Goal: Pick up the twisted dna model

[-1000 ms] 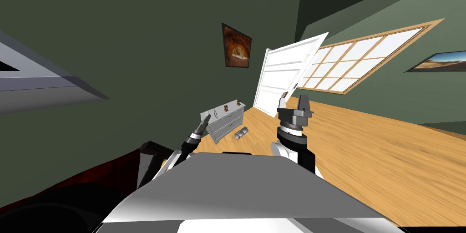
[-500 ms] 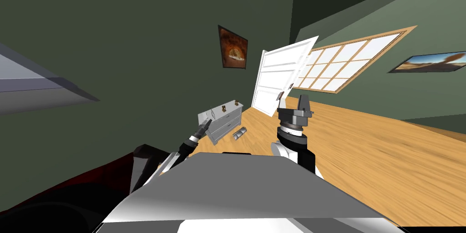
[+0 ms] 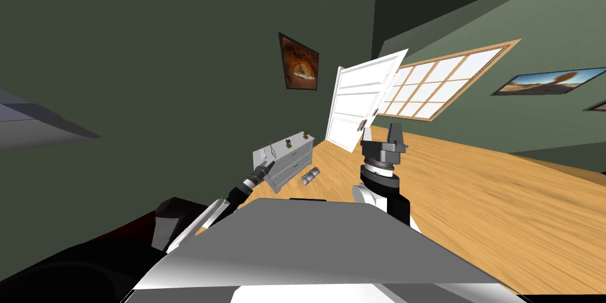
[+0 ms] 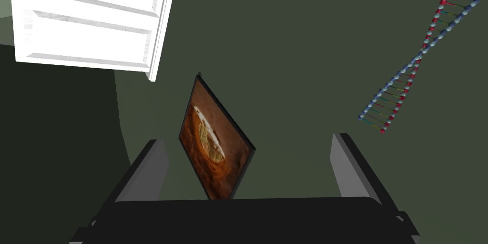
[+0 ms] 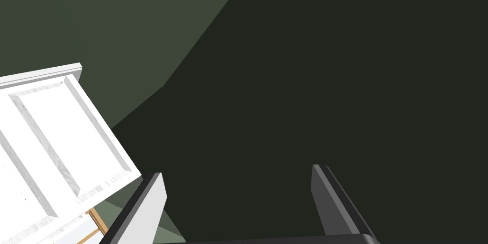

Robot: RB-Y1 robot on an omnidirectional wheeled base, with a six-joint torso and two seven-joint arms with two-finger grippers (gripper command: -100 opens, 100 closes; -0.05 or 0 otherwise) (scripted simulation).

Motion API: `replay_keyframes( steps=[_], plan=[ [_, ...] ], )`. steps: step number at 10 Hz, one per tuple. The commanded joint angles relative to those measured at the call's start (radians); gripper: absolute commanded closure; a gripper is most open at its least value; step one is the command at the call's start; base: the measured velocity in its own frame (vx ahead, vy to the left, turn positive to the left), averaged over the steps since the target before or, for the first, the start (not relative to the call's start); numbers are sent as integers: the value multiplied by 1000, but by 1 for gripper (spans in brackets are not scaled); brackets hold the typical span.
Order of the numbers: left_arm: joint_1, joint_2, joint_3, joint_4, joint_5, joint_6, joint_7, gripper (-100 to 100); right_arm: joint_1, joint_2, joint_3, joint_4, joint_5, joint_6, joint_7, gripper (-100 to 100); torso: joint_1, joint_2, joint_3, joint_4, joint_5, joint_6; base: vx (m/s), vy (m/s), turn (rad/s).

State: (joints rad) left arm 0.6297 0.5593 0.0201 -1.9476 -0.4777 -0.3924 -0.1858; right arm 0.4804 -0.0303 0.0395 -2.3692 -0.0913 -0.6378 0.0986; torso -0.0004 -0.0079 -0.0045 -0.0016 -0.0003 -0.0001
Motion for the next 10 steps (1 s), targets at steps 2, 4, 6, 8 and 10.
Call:
replay_keyframes(
  steps=[2,4,6,8,10],
  plan=[
    [8,82,-5,61,-26,18,-22,-100,0,0,0,0,0,0,0,0,0,-2,-1,0,0,0,163,-10,-52],
    [18,150,-9,96,-42,38,-32,-100,0,0,0,0,0,0,0,0,1,-4,-3,-1,0,0,171,-1,-50],
    [29,225,-13,129,-56,58,-43,-100,0,0,0,0,0,0,0,0,1,-4,-2,-1,0,0,176,2,-45],
    [34,264,-15,145,-63,67,-47,-100,0,0,0,0,0,0,0,0,1,-1,-1,0,0,0,102,6,-20],
    [39,296,-17,160,-69,76,-52,-100,0,0,0,0,0,0,0,0,1,-1,0,0,0,0,117,10,-26]
  ],
)
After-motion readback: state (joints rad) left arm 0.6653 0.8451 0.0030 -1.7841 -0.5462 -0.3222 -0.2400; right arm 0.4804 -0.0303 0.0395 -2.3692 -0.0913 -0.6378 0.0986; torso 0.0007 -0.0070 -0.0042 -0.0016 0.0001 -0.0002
